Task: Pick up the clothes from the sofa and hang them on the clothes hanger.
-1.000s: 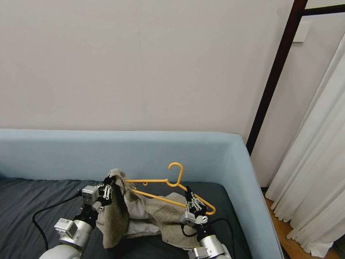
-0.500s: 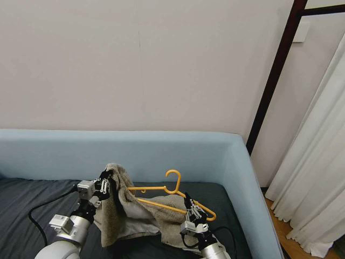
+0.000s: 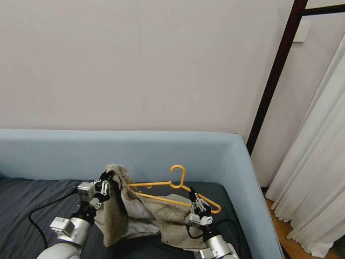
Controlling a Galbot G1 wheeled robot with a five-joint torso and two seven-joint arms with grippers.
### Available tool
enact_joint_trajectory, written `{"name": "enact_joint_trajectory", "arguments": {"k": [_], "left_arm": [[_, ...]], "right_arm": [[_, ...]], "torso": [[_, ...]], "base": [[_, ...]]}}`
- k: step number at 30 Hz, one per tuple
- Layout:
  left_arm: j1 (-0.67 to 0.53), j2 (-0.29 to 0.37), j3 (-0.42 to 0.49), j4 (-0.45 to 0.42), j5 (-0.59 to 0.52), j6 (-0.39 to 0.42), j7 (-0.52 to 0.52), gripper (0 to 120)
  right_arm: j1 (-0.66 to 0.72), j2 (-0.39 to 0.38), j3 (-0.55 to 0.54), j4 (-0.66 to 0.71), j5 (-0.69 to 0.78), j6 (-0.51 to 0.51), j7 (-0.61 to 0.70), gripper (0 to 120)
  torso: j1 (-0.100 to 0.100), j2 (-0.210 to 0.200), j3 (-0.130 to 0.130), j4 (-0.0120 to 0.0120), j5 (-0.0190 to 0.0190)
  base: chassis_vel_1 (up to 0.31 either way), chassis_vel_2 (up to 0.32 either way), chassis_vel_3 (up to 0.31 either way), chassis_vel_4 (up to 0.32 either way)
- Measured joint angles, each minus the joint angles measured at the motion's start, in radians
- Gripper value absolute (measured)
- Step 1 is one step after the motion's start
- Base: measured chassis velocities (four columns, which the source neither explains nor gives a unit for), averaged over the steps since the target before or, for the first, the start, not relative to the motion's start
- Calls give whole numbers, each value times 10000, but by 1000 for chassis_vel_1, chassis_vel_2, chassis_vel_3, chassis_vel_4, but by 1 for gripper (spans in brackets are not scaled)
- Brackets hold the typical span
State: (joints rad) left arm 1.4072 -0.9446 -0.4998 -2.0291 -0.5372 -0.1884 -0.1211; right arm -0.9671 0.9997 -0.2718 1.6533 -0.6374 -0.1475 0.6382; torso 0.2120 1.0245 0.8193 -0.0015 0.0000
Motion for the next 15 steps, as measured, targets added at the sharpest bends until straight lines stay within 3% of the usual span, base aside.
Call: {"name": "enact_joint_trajectory", "arguments": {"k": [9, 15], "left_arm": [[-171, -161, -26, 82, -36, -2, -37, 0], [-272, -120, -68, -22, -211, 89, -63, 0]], "right_arm": [[-291, -637, -81, 1136, 96, 100, -7, 5], [-668, -567, -427, 958, -548, 462, 58, 5]], "torso": [[0, 0, 0, 1, -1], [-1, 0, 0, -2, 0]], "base": [[0, 0, 0, 0], [0, 0, 0, 0]]}}
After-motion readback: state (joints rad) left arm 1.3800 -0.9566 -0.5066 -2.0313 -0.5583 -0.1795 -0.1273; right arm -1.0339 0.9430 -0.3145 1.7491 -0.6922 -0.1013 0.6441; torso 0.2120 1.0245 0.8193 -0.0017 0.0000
